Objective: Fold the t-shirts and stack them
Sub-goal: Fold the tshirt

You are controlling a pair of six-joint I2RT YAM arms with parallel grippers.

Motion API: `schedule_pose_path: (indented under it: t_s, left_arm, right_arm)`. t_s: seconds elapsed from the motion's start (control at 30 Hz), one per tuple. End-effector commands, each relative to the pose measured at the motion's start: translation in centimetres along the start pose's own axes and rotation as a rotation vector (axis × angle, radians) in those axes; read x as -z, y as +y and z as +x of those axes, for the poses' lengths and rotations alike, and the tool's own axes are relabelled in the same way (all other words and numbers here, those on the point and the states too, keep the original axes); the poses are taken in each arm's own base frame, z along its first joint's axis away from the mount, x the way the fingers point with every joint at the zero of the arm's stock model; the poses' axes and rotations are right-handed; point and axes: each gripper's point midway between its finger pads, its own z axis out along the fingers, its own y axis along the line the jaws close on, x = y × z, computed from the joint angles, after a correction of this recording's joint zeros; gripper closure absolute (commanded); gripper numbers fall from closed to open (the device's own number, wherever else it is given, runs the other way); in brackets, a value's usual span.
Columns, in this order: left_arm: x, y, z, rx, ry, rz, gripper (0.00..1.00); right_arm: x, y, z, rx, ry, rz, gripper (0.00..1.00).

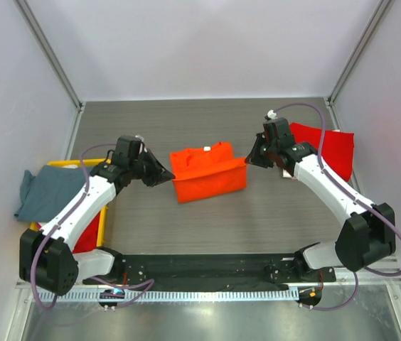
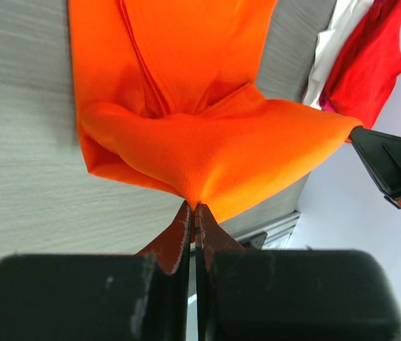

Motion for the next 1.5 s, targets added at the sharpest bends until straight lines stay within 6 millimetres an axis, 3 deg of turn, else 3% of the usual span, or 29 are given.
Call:
schedule_pose_path:
  t_s: [0.0, 0.23, 0.27, 0.37, 0.5, 0.6, 0.8, 0.83, 0.9, 0.93, 0.97, 1.0, 1.03, 1.07, 1.1, 1.17, 1.2, 1.23, 1.3, 1.33, 1.37, 1.47]
  left_arm:
    - [0.2, -1.9, -3.1, -0.043, -0.077, 0.034, 1.00]
    - [-1.8, -2.0, -6.0, -0.035, -0.087, -0.001, 1.00]
    - [-2.0, -2.2, -6.5, -0.034, -0.096, 0.000, 1.00]
    - [-3.2, -1.9, -7.5, -0.021, -0.094, -0.010, 1.00]
    - [-5.2, -1.2, -9.0, 0.002, -0.078, -0.021, 1.00]
    - [-6.7, -0.6, -10.8, 0.020, -0.084, -0.031, 1.00]
    - [-10.2, 0.7, -15.2, 0.069, -0.096, -0.050, 1.00]
    - [-10.6, 0.9, -16.0, 0.076, -0.099, -0.048, 1.00]
    - [-12.4, 1.7, -17.6, 0.097, -0.095, -0.061, 1.00]
    - [-12.9, 1.9, -18.7, 0.102, -0.110, -0.056, 1.00]
    - [-13.3, 1.4, -20.2, 0.099, -0.130, -0.041, 1.00]
    - [-14.8, 2.4, -20.6, 0.112, -0.113, -0.046, 0.85]
    - [-15.4, 2.4, -21.8, 0.100, -0.132, -0.027, 0.65]
    - [-15.5, 1.6, -23.4, 0.074, -0.170, -0.020, 0.46]
    - [-16.3, 2.3, -23.8, 0.064, -0.165, -0.037, 0.20]
    - [-16.1, 1.8, -24.2, 0.016, -0.178, -0.039, 0.13]
    - [-15.5, 1.6, -24.3, 0.008, -0.191, -0.041, 0.12]
    - [-15.3, 1.6, -24.2, 0.001, -0.202, -0.044, 0.13]
    - [-15.2, 2.9, -22.9, 0.007, -0.187, -0.067, 0.13]
    - [-14.6, 2.1, -22.7, -0.008, -0.199, -0.047, 0.13]
    - [-14.8, 3.2, -21.3, 0.000, -0.176, -0.063, 0.14]
    - [-14.8, 3.3, -18.9, -0.013, -0.156, -0.034, 0.16]
  right_arm:
    - [-0.2, 0.4, -4.2, 0.015, -0.094, -0.013, 0.99]
    - [-3.2, 1.3, -7.1, 0.024, -0.097, -0.048, 0.99]
    - [-4.5, 1.1, -6.8, 0.033, -0.068, -0.043, 0.99]
    - [-5.8, 1.3, -8.1, 0.036, -0.068, -0.052, 0.99]
    - [-9.1, 0.6, -8.9, 0.032, -0.041, -0.048, 0.99]
    - [-10.3, 1.1, -10.6, 0.026, -0.057, -0.078, 0.99]
    - [-15.4, 1.9, -12.9, 0.024, -0.045, -0.128, 0.98]
    - [-15.7, 3.2, -14.6, 0.031, -0.070, -0.166, 0.96]
    - [-18.8, 2.9, -14.4, 0.018, -0.040, -0.178, 0.84]
    - [-18.7, 4.2, -16.7, 0.026, -0.090, -0.207, 0.74]
    - [-20.8, 3.6, -16.0, 0.020, -0.065, -0.204, 0.50]
    - [-21.2, 3.8, -16.8, 0.025, -0.085, -0.215, 0.43]
    - [-21.1, 4.3, -18.2, 0.028, -0.121, -0.221, 0.36]
    - [-21.7, 3.8, -18.3, 0.023, -0.129, -0.202, 0.22]
    - [-21.5, 3.9, -18.6, 0.046, -0.142, -0.212, 0.22]
    - [-21.4, 3.1, -18.0, 0.066, -0.134, -0.199, 0.22]
    - [-19.4, 4.2, -19.4, 0.101, -0.192, -0.232, 0.22]
    - [-20.3, 2.9, -16.2, 0.099, -0.130, -0.234, 0.22]
    - [-19.5, 3.0, -14.7, 0.100, -0.114, -0.270, 0.23]
    - [-19.2, 2.6, -13.2, 0.082, -0.083, -0.279, 0.24]
    - [-19.0, 2.6, -12.2, 0.075, -0.061, -0.294, 0.27]
    - [-18.8, 2.7, -8.6, 0.044, 0.014, -0.372, 0.32]
